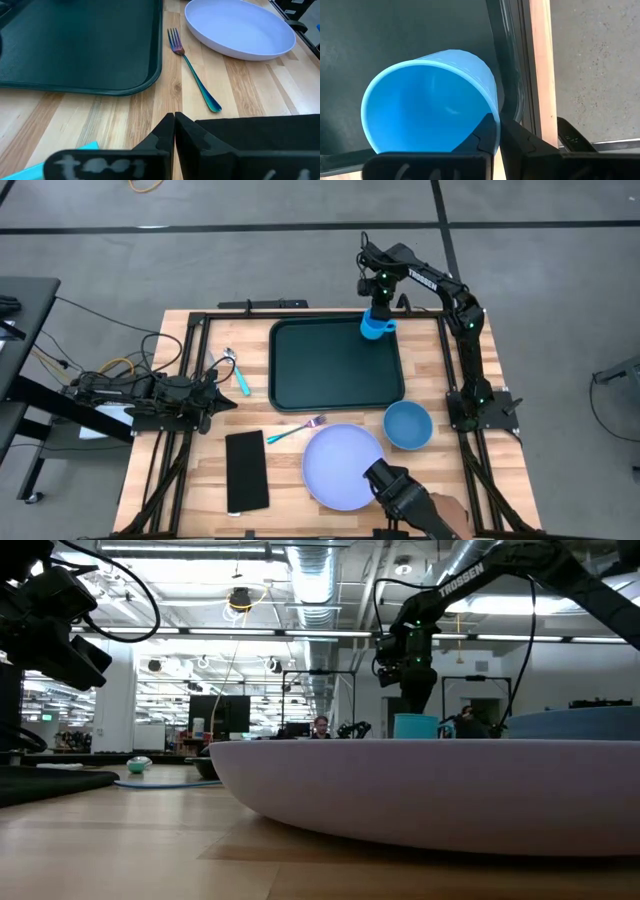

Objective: Set up tray
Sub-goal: Put the blue cup on the black serving tray

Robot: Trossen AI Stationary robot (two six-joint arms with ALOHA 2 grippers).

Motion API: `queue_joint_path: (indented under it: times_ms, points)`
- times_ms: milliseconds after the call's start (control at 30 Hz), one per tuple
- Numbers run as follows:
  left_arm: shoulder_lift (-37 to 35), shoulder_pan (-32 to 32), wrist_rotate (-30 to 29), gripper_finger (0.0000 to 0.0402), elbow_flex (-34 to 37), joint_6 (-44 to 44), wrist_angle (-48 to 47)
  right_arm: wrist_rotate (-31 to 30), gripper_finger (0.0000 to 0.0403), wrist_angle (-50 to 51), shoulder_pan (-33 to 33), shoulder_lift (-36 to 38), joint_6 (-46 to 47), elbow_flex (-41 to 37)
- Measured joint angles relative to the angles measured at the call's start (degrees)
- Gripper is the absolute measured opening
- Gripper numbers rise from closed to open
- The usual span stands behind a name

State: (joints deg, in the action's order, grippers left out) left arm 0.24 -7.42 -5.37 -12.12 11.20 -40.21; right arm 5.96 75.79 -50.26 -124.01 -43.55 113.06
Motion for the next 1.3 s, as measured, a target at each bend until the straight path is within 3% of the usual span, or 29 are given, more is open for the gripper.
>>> queue_joint_path:
  times_ms: [1300]
  points:
    - [0.0, 0.0, 0.0, 0.0, 0.0, 0.0, 0.02, -2.33, 0.0012, -2.38, 1.05, -2.4, -0.02, -0.83]
